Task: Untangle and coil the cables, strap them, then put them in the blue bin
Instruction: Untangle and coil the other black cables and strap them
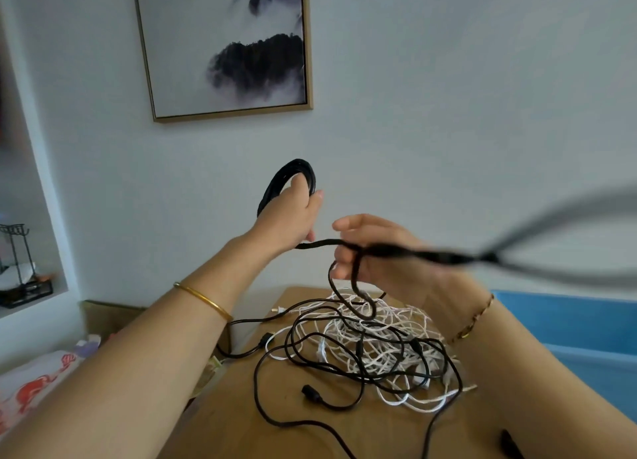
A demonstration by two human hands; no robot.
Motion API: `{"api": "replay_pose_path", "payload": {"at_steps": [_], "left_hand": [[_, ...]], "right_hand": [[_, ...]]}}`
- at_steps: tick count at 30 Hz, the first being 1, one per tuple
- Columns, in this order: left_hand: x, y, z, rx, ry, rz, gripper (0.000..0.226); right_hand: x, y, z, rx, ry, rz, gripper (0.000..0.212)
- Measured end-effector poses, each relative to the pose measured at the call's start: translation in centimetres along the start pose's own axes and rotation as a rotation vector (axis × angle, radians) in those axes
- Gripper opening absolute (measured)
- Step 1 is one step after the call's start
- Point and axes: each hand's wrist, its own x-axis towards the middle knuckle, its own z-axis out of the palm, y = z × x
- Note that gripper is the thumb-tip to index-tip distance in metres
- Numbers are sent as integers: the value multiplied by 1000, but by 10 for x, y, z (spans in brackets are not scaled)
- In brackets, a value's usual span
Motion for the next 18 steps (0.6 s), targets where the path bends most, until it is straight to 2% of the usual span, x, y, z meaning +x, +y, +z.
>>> {"api": "replay_pose_path", "payload": {"at_steps": [1,4,6,9,11,13,16,18], "left_hand": [[-1,-2,1,28,-35,5,28],[-3,-4,3,44,-163,16,26],[-6,-3,2,-66,-243,14,27],[-17,7,-4,-258,-396,-6,27],[-22,14,-6,-226,-493,26,25],[-22,15,-6,-74,-536,41,22],[-18,13,-11,19,-577,-45,23],[-16,12,-18,-46,-615,-125,30]], "right_hand": [[1,-2,-2,72,11,-1,8],[8,-6,-11,185,99,-24,19],[14,-7,-20,251,167,-57,23],[21,-9,-31,265,224,-49,17],[26,-9,-33,118,239,-45,10],[33,-6,-36,-162,305,-85,8],[39,-3,-38,-413,421,-162,8],[41,-1,-39,-505,457,-202,9]]}}
